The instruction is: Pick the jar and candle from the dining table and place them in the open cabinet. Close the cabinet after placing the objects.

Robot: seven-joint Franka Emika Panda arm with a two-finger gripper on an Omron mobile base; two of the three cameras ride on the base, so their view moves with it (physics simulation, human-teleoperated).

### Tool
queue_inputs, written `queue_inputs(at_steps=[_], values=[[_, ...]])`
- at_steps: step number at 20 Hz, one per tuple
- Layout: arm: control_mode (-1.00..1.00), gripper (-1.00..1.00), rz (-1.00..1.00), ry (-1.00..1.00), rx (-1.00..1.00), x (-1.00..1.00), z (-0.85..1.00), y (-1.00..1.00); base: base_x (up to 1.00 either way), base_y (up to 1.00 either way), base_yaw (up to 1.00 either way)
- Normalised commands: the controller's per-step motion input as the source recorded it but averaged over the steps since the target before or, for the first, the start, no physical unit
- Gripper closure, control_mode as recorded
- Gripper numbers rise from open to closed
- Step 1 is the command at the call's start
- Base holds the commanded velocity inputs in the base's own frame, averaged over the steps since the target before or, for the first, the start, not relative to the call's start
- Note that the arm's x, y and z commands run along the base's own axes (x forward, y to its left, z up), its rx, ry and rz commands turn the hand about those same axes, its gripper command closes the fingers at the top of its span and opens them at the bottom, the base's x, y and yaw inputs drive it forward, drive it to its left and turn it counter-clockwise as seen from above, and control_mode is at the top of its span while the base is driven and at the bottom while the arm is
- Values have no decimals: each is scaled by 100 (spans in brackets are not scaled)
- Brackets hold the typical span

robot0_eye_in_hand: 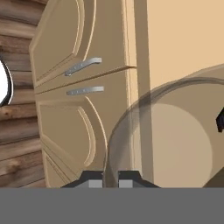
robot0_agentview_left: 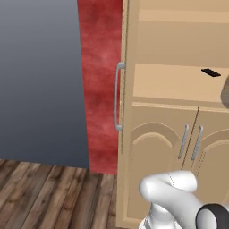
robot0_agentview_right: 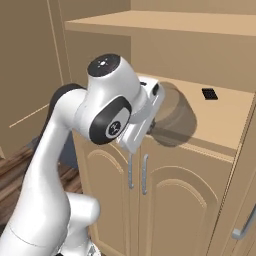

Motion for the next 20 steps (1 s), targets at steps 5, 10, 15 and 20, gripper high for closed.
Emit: queue_inputs(at_steps=[5, 10, 15, 20], values=[[-100, 100, 0, -1, -2, 43, 1, -23, 0, 0, 0], [-100, 100, 0, -4, -5, 32, 7, -20, 0, 0, 0], [-100, 100, 0, -2, -2, 28, 1, -20, 0, 0, 0], [-100, 100, 0, 0, 0, 30, -5, -26, 0, 0, 0]])
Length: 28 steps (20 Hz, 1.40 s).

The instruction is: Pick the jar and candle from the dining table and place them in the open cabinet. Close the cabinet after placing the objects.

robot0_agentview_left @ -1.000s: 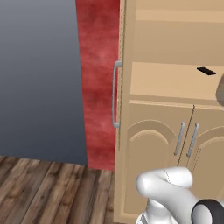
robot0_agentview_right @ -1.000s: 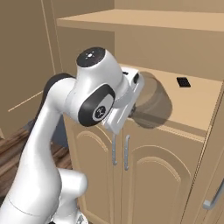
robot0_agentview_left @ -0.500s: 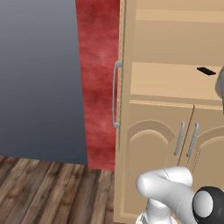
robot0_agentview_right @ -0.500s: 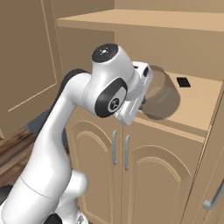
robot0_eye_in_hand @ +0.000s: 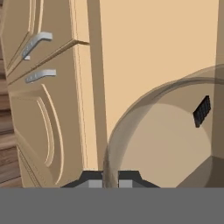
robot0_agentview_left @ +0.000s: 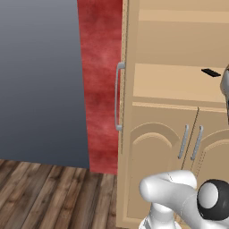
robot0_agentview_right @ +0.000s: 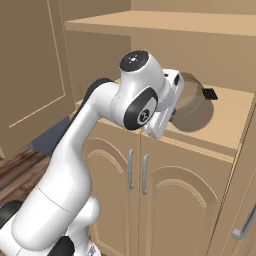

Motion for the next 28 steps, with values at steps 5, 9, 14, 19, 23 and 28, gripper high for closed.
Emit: queue_inputs(at_steps=[5, 9, 14, 19, 23, 28], values=[[-100, 100, -1, 1, 0, 27, 0, -18, 0, 0, 0], [-100, 100, -2, 1, 0, 26, -3, -15, 0, 0, 0], [-100, 100, 0, 0, 0, 14, -12, -26, 0, 0, 0], [-100, 100, 0, 0, 1, 5, -16, -26, 0, 0, 0], [-100, 100, 0, 3, 2, 18, -12, -22, 0, 0, 0], [-100, 100, 0, 11, 0, 26, -18, -8, 0, 0, 0]])
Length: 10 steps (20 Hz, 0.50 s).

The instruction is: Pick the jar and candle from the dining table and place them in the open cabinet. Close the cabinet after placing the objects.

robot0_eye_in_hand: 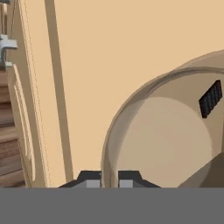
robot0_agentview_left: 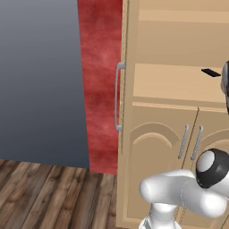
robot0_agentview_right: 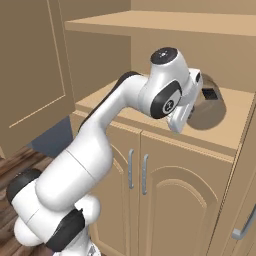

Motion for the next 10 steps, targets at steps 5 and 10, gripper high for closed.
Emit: queue_inputs(at_steps=[5, 10], values=[[-100, -100, 0, 6, 0, 20, -18, 0, 0, 0, 0], [-100, -100, 1, -12, 0, 2, -2, -1, 0, 0, 0]])
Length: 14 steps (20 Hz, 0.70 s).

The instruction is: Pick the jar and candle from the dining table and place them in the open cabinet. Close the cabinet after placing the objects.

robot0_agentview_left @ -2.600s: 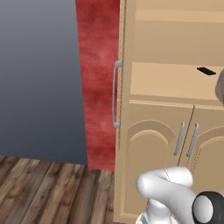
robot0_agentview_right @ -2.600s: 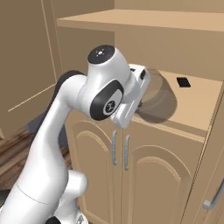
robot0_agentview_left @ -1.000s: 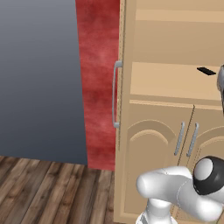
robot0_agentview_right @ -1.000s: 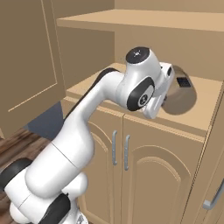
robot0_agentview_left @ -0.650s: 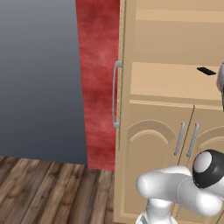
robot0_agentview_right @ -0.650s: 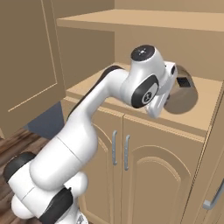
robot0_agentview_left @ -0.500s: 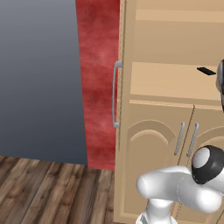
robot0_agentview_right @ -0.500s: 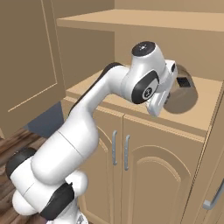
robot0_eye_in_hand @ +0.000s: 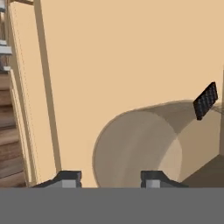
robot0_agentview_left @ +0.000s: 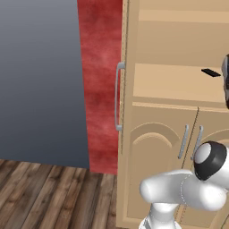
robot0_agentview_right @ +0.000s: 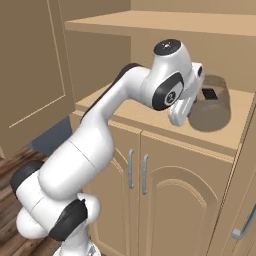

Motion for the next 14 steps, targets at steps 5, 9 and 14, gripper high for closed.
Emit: queue_inputs(at_steps=[5, 9, 14], values=[[-100, -100, 3, -21, 0, -10, 0, 1, 0, 0, 0], [-100, -100, 3, -32, -4, -26, 0, 20, 0, 0, 0], [-100, -100, 1, -34, -6, -20, 0, 17, 0, 0, 0]])
